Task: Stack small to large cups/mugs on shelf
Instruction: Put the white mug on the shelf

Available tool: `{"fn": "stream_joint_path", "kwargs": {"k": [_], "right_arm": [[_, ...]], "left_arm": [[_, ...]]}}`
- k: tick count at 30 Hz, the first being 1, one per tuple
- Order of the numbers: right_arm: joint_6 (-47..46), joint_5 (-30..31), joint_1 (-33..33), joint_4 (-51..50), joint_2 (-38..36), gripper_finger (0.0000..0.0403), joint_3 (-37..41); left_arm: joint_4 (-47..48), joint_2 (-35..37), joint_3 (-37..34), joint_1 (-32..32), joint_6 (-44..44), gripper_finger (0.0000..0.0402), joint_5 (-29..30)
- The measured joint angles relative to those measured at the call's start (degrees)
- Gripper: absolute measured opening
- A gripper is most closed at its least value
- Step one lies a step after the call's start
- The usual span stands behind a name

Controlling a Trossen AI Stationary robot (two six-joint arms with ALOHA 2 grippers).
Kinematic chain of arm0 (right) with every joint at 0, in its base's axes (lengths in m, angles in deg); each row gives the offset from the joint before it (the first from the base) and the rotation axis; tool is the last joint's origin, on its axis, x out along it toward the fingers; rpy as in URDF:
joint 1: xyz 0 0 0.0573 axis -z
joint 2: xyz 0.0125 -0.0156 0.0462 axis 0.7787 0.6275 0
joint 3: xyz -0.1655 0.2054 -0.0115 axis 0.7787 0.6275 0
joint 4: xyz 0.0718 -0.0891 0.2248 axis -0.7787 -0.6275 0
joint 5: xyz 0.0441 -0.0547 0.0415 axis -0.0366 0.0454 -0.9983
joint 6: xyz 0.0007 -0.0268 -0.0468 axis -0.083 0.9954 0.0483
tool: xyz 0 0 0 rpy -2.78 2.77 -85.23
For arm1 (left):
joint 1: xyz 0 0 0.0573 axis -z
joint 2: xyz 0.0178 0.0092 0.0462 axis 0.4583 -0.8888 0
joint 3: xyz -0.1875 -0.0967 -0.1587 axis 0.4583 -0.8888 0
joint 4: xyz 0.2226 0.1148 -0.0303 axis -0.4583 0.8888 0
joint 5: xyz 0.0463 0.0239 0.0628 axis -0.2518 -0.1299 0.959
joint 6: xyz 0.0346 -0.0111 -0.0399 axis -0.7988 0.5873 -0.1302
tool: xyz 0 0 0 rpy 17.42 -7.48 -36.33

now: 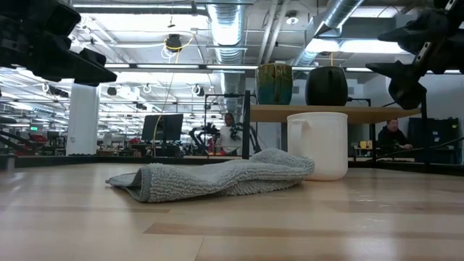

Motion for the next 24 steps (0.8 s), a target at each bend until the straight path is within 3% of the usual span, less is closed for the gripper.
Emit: {"fn": "stream_joint_path", "kwargs": {"k": [13,17,24], "right_arm": [[1.1,0.9,0.1,0.0,0.0,0.024,0.0],[5.5,1.4,0.3,-0.8,0.0,0.024,-0.4],[6.9,3.9,0.4,-16.3,2.4,0.024,-10.6]], "left_arm": [[1.8,0.0,0.0,0.0,2.0,0.0146,0.1],[2.6,0.0,0.0,0.0,3.1,0.0146,0.2],[2.6,0.0,0.0,0.0,3.8,0.0146,1.1]]}}
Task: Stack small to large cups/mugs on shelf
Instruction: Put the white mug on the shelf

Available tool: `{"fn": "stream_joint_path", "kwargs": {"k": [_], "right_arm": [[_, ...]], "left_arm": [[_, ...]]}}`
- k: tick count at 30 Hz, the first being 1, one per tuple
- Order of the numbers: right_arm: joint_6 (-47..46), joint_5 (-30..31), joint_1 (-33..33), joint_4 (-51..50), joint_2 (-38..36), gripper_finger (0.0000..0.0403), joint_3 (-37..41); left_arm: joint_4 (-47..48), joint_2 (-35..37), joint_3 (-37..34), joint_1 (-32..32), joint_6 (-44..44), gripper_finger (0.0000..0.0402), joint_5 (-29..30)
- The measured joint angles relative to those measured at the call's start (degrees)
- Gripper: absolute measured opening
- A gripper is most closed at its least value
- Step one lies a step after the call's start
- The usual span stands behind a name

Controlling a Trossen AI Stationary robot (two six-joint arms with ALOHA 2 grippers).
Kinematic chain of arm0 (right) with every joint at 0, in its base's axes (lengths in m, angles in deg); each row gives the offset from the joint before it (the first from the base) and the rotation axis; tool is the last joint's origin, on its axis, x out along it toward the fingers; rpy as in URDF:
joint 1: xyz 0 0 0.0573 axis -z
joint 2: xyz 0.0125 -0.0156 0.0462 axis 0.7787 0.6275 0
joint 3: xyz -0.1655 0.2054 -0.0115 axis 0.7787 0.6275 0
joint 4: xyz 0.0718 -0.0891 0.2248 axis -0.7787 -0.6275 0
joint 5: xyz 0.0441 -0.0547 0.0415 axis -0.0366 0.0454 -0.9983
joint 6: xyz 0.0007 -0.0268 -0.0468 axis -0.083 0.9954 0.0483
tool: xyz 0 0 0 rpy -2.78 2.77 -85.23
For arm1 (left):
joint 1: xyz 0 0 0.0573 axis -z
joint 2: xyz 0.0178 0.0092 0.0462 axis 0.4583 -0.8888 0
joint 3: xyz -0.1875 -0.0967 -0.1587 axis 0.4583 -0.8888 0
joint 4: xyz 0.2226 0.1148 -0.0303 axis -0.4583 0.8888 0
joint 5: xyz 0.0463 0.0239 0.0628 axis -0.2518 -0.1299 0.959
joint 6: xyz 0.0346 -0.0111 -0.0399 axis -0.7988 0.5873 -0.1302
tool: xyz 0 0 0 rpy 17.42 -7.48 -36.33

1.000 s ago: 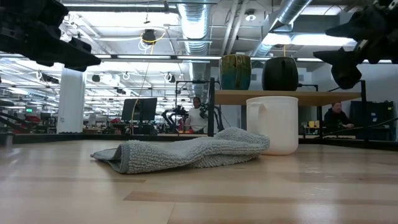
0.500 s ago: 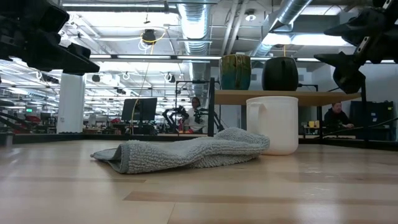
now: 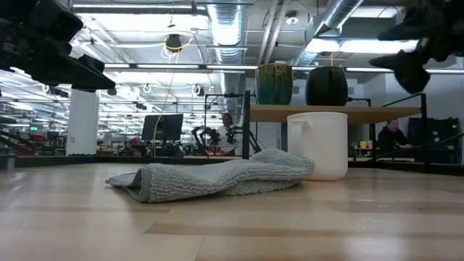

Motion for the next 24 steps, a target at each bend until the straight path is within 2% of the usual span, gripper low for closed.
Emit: {"fn": "stream_joint_path", "kwargs": {"k": [7,13,18,24], "right_arm": [[6.9,1.2,0.0,-5.0,11.8,0.024,-10.9],[6.9,1.0,0.0,-12.1,25.0,0.024,-20.6],[6.8,0.4,0.0,-12.4,35.8,0.024,-27.7],[1.9,-0.9,0.0,-12.4,46.0,0.024,-34.9]], "left_arm": [[0.0,0.0,0.0,0.0,0.0,0.0146,1.9],[0.1,0.0,0.0,0.0,0.0,0.0146,2.8],[0.1,0.0,0.0,0.0,0.0,0.0146,2.9],[0.2,0.0,0.0,0.0,0.0,0.0146,2.9]]}}
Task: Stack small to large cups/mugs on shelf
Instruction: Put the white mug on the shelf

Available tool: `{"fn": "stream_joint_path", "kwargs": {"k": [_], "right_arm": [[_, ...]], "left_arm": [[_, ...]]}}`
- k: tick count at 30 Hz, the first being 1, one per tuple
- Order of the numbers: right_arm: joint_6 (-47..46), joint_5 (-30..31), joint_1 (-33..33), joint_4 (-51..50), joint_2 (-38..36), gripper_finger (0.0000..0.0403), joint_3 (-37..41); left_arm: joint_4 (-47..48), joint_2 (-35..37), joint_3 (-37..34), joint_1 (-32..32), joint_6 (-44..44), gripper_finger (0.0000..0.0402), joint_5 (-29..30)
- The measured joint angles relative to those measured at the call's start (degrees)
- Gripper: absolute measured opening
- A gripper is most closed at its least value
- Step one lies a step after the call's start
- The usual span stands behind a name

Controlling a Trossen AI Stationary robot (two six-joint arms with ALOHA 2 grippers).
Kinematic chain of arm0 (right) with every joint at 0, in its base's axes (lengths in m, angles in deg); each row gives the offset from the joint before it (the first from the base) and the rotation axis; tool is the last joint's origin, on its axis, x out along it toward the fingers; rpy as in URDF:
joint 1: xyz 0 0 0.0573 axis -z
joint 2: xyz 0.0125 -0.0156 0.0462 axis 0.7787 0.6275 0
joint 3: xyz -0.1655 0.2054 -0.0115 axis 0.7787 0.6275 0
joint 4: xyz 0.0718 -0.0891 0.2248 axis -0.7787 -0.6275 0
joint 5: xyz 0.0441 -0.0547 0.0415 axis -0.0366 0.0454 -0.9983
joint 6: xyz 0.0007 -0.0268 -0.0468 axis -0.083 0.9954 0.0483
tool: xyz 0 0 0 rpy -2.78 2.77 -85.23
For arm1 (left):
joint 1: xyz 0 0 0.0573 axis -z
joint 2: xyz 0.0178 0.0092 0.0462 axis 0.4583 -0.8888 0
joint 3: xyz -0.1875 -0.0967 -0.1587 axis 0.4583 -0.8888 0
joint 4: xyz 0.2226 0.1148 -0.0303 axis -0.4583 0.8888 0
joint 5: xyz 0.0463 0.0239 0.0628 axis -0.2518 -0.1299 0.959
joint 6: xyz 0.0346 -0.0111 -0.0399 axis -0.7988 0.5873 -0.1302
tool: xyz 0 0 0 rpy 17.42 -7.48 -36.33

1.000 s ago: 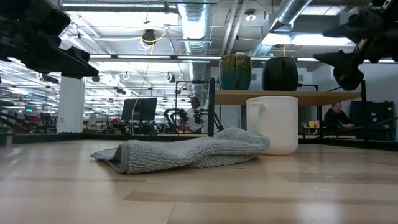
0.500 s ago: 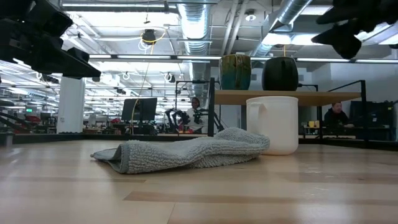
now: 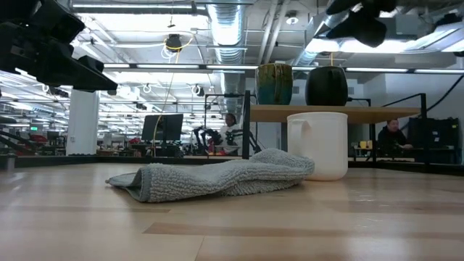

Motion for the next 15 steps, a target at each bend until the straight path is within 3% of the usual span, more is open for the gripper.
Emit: {"fn": "stream_joint_path", "kwargs": {"k": [7,15], "right_arm": [[5.5,-10.5,0.0,0.5,6.4,0.024,-3.5],[2.6,-10.6,0.4,0.7,10.4,0.024,-3.7]], "left_arm": [[0.2,0.0,0.0,0.0,-0.4,0.0146,0.0],[2.7,0.0,0.0,0.0,0.7,0.0146,-0.1]]}}
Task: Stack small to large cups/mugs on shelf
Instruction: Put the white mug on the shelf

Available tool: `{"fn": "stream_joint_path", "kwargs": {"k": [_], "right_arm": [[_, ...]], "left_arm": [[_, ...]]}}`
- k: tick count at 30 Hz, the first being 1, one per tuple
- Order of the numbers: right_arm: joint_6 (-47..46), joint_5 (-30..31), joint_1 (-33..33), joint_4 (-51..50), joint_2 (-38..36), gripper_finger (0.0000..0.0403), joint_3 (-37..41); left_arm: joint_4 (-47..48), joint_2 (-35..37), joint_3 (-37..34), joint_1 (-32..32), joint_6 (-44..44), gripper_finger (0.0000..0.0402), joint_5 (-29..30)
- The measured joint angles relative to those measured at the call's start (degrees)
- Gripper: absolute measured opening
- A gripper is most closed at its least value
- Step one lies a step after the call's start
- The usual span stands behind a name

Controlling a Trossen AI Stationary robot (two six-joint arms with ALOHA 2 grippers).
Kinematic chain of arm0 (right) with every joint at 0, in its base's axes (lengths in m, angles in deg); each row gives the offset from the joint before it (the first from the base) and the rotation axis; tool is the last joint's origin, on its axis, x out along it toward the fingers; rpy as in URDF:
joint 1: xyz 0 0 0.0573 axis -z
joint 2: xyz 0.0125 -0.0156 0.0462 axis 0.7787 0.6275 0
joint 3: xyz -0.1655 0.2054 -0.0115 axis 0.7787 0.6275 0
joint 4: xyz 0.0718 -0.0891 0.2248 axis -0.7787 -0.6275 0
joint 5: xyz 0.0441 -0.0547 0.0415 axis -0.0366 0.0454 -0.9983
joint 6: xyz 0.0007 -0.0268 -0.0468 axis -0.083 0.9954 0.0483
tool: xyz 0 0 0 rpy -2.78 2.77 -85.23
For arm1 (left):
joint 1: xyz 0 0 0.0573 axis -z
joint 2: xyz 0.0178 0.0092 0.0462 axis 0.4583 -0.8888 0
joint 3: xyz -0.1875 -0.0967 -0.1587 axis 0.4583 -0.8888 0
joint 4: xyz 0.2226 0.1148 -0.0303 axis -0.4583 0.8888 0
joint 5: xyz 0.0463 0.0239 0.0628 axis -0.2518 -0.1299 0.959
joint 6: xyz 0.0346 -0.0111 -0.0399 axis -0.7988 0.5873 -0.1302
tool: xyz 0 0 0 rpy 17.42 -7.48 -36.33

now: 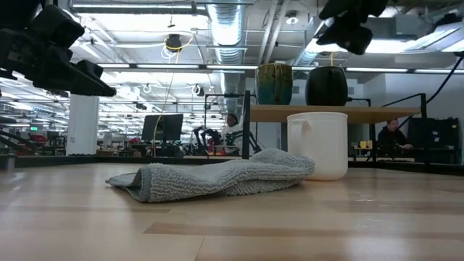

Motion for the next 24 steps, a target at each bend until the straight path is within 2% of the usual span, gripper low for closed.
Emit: {"fn": "stream_joint_path", "kwargs": {"k": [7,14,19,24], "right_arm": [[0.6,0.0,2.1,-2.9,4.1,0.024,0.0],[-2.7,0.0,5.7,-9.3,7.1,0.024,0.0],[-4.1,-0.1,8.6,-9.6,9.2,0.024,0.0],[-5.8,-2.3,11.7,-11.6,11.7,0.024,0.0]], "left_arm": [[0.0,0.0,0.0,0.0,0.7,0.0146,0.0],[0.0,0.0,0.0,0.0,0.8,0.0146,0.0],[-0.1,0.0,0.0,0.0,0.8,0.0146,0.0],[-0.1,0.0,0.0,0.0,0.8,0.0146,0.0]]}}
